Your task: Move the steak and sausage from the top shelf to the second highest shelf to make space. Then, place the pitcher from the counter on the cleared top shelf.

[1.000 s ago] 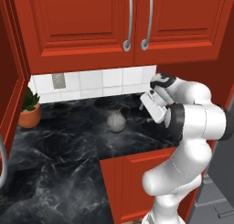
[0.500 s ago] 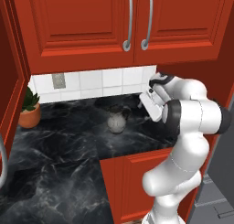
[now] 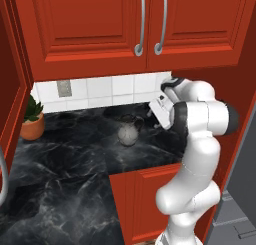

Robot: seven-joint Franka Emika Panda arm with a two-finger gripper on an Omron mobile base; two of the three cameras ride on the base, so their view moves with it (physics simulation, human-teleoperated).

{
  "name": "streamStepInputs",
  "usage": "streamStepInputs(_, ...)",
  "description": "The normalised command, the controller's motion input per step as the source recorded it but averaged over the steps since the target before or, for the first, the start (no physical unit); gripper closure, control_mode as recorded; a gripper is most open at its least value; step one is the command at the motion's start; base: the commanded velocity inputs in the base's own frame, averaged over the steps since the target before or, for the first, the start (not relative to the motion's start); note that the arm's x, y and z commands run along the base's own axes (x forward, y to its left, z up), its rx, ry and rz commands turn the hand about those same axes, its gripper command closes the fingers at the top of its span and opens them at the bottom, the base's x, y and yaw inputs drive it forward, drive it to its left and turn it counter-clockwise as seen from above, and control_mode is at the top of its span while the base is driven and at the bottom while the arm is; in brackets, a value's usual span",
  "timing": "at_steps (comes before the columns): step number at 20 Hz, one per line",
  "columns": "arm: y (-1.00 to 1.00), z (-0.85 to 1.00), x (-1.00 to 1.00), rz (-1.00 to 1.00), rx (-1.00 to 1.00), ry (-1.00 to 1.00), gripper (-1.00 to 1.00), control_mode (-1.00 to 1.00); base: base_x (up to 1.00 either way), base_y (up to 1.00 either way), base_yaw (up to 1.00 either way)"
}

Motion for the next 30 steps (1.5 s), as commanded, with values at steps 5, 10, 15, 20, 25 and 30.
streamStepInputs(5,0.33,0.00,0.01,0.08,0.05,0.23,-1.00,-1.00,0.00,0.00,0.00)
streamStepInputs(10,0.40,-0.10,0.00,0.09,0.01,0.12,-1.00,-1.00,0.00,0.00,0.00)
streamStepInputs(15,0.16,-0.11,0.21,0.03,0.00,0.01,-1.00,-1.00,0.00,0.00,0.00)
streamStepInputs(20,0.31,0.00,-0.15,0.05,0.00,0.10,-1.00,-1.00,0.00,0.00,0.00)
streamStepInputs(25,0.30,0.00,-0.21,0.02,0.00,0.08,1.00,-1.00,0.00,0.00,0.00)
streamStepInputs(30,0.00,0.00,-0.09,0.00,0.00,-0.01,1.00,-1.00,0.00,0.00,0.00)
